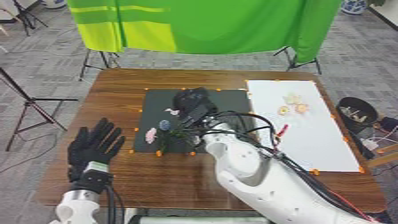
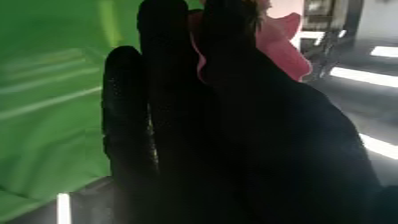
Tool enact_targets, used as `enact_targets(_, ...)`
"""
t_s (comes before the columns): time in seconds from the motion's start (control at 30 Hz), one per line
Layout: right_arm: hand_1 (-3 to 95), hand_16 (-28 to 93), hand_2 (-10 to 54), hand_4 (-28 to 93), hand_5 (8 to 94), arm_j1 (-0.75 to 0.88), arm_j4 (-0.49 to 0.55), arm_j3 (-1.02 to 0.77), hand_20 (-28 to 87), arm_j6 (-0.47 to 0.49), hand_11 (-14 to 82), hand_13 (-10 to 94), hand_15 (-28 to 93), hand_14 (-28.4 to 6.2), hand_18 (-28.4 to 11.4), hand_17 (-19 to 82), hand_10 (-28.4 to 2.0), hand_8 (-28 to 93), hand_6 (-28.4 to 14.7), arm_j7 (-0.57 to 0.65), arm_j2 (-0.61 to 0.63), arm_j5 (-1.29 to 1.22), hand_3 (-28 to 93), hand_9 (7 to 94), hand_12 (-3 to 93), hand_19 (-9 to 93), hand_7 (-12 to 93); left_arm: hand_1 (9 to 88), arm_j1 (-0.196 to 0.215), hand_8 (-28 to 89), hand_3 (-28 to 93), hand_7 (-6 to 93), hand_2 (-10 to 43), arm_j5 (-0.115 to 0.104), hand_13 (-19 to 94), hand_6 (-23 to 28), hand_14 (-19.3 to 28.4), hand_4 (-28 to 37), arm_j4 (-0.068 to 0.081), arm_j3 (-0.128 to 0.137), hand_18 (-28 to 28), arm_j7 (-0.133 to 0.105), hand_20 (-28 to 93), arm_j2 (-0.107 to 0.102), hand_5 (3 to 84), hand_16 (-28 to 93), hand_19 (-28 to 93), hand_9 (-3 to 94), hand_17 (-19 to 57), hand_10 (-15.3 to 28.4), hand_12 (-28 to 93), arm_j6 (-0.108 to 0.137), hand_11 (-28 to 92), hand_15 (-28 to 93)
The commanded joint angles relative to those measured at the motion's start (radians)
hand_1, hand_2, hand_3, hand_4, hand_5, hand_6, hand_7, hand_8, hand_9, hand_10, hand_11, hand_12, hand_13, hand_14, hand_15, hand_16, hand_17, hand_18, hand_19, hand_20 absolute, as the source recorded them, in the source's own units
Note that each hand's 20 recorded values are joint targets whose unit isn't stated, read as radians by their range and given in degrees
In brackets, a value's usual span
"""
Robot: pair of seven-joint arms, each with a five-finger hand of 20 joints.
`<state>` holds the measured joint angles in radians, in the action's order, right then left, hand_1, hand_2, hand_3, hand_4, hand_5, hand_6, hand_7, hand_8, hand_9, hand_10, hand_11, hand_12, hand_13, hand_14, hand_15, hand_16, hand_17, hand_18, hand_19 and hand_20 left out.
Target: Arrange flowers
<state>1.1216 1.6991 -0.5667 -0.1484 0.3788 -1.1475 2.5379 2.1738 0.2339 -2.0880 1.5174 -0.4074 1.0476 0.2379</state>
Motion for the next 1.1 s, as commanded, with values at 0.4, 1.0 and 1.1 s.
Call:
enact_targets(0.4,66.7,41,-9.5,-28,71.8,0.021,0.007,0.001,24,0.125,3.0,72,17,-5.1,-16.3,28,-9.5,-7,2.7,0.041,-0.034,0.055,72,81.5,29.7,72,18,27.0,-0.004,-7,70,12.2,16.8,-0.013,27,10.2,16.8,-28.3,0.001,0.011,16.4,0.008,17,-0.013,46.1,-6,41,37.0,-6.4,15.4,12,0.009,25,45)
enact_targets(1.0,53.8,23,-9.5,-28,57.7,0.059,0.051,-0.034,25,0.251,10.1,63,23,-8.8,-16.8,27,-11.2,-13,-0.2,0.056,-0.035,0.03,85,63.3,12.6,60,15,27.1,0.01,-7,71,13.0,16.3,-0.054,27,10.4,17.0,-28.3,-0.011,0.019,16.5,-0.013,16,-0.014,43.7,-6,42,36.3,-6.4,15.4,12,0.044,26,45)
enact_targets(1.1,51.6,22,-9.5,-28,55.8,0.066,0.066,-0.04,24,0.267,9.3,60,23,-9.6,-17.3,26,-11.6,-14,-0.8,0.057,-0.028,0.016,86,60.3,12.2,60,15,27.1,0.009,-7,70,13.0,16.3,-0.05,26,10.3,17.0,-28.3,-0.009,0.018,16.5,-0.009,16,-0.012,43.4,-6,42,36.0,-6.4,15.4,12,0.038,26,46)
